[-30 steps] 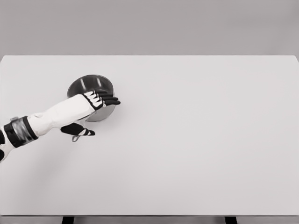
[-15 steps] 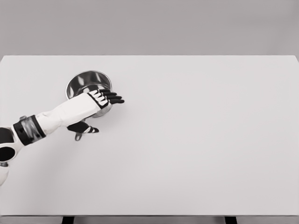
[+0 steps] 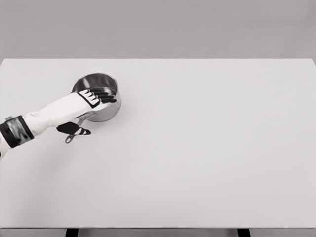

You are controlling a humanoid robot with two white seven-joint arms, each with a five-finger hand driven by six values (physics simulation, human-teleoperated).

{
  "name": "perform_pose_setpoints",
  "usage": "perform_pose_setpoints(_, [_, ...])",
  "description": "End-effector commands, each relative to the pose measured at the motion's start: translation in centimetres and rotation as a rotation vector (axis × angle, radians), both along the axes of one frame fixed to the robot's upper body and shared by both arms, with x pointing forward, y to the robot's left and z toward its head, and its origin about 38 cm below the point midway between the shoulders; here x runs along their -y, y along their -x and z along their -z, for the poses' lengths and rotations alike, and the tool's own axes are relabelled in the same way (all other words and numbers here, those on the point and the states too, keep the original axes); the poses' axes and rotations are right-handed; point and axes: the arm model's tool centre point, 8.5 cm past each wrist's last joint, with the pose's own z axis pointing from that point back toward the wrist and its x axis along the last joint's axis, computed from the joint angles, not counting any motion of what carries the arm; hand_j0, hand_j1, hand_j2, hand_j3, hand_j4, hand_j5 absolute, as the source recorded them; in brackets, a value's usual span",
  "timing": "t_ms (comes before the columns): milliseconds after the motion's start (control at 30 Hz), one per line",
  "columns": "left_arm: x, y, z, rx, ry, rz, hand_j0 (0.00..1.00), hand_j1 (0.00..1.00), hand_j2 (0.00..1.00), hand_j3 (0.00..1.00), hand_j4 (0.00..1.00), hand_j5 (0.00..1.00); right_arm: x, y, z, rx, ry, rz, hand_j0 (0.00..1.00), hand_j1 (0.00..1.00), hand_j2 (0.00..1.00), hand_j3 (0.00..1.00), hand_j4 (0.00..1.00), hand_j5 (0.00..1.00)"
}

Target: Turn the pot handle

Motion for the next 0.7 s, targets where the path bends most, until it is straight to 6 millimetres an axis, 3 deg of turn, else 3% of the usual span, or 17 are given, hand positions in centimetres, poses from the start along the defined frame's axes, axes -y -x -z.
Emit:
perform_pose_setpoints(0, [-0.7, -0.1, -0.5, 0.002, 0.012, -0.012, 1.0, 1.0, 1.0, 1.0, 1.0, 1.0, 0.0, 0.0, 0.0, 0.0, 0.0, 0.0, 1.0, 1.0, 1.0, 1.0, 1.0, 1.0])
perform_pose_setpoints(333, [-4.3, -0.7, 0.1, -0.042, -0.043, -0.084, 1.0, 1.0, 1.0, 1.0, 1.0, 1.0, 0.0, 0.0, 0.0, 0.0, 0.0, 0.0, 1.0, 1.0, 1.0, 1.0, 1.0, 1.0])
perform_pose_setpoints(667, [-6.6, -1.5, 0.3, -0.064, -0.07, -0.138, 1.0, 1.0, 1.0, 1.0, 1.0, 1.0, 0.0, 0.0, 0.0, 0.0, 0.0, 0.0, 1.0, 1.0, 1.0, 1.0, 1.0, 1.0])
